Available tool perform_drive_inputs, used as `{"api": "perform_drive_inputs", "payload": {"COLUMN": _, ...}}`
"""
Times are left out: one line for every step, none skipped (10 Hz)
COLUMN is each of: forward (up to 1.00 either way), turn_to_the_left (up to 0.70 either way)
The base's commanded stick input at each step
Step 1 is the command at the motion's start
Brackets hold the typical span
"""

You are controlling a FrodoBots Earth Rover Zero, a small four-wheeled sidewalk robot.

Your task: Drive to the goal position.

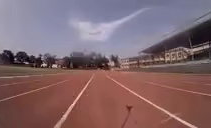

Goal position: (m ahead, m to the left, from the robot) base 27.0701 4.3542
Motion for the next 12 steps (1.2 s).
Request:
{"api": "perform_drive_inputs", "payload": {"forward": 0.70, "turn_to_the_left": 0.00}}
{"api": "perform_drive_inputs", "payload": {"forward": 0.70, "turn_to_the_left": 0.00}}
{"api": "perform_drive_inputs", "payload": {"forward": 0.70, "turn_to_the_left": 0.00}}
{"api": "perform_drive_inputs", "payload": {"forward": 0.70, "turn_to_the_left": 0.00}}
{"api": "perform_drive_inputs", "payload": {"forward": 0.70, "turn_to_the_left": 0.00}}
{"api": "perform_drive_inputs", "payload": {"forward": 0.70, "turn_to_the_left": 0.00}}
{"api": "perform_drive_inputs", "payload": {"forward": 0.70, "turn_to_the_left": 0.00}}
{"api": "perform_drive_inputs", "payload": {"forward": 0.70, "turn_to_the_left": 0.00}}
{"api": "perform_drive_inputs", "payload": {"forward": 0.70, "turn_to_the_left": 0.00}}
{"api": "perform_drive_inputs", "payload": {"forward": 0.70, "turn_to_the_left": 0.00}}
{"api": "perform_drive_inputs", "payload": {"forward": 0.70, "turn_to_the_left": 0.00}}
{"api": "perform_drive_inputs", "payload": {"forward": 0.70, "turn_to_the_left": 0.00}}
